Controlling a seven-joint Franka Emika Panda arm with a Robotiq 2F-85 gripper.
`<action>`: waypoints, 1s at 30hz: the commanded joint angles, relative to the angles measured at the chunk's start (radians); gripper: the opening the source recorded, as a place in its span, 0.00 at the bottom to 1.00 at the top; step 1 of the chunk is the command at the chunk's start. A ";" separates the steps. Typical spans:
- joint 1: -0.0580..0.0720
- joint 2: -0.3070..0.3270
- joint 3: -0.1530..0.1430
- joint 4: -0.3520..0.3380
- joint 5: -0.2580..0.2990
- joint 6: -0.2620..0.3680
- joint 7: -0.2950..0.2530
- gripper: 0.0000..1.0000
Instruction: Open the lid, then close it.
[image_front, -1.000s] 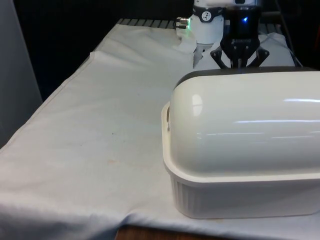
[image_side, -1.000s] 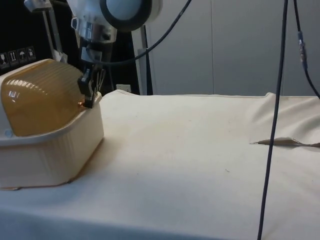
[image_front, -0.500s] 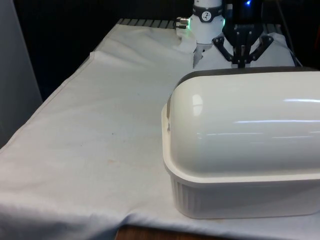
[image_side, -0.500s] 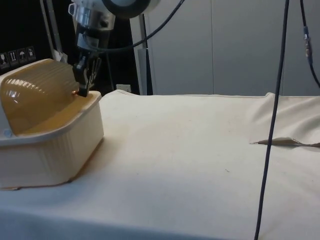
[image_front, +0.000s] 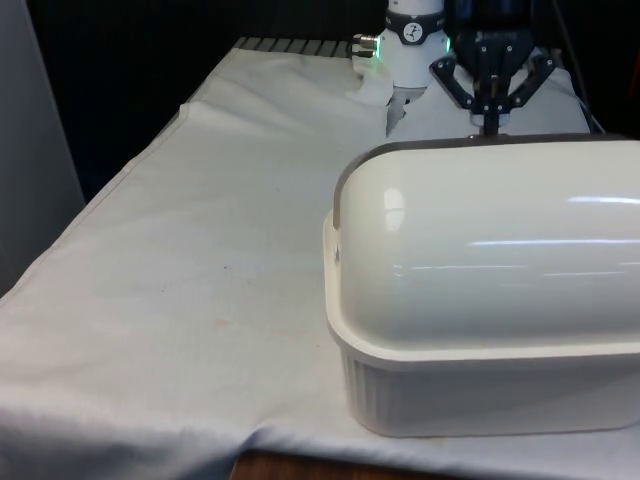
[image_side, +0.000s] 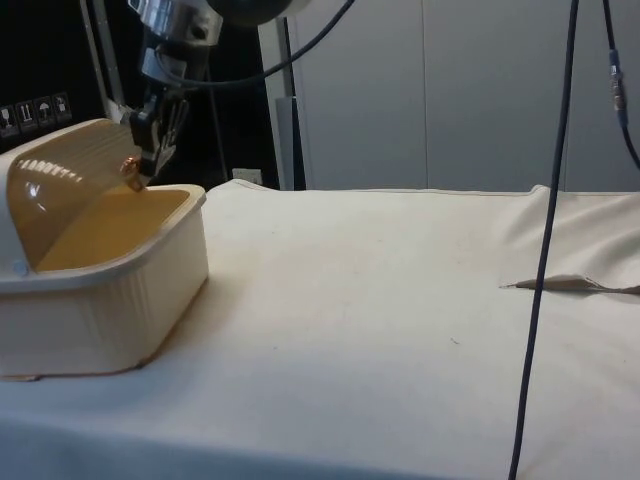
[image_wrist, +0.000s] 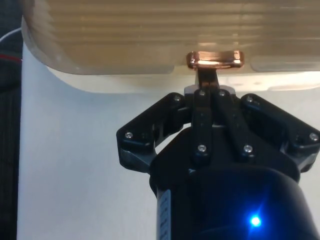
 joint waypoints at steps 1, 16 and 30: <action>0.005 -0.001 -0.004 0.002 -0.009 0.017 0.008 0.00; 0.007 -0.001 0.004 0.026 0.000 0.064 0.000 0.00; 0.010 0.031 0.002 0.095 -0.003 0.083 0.002 0.00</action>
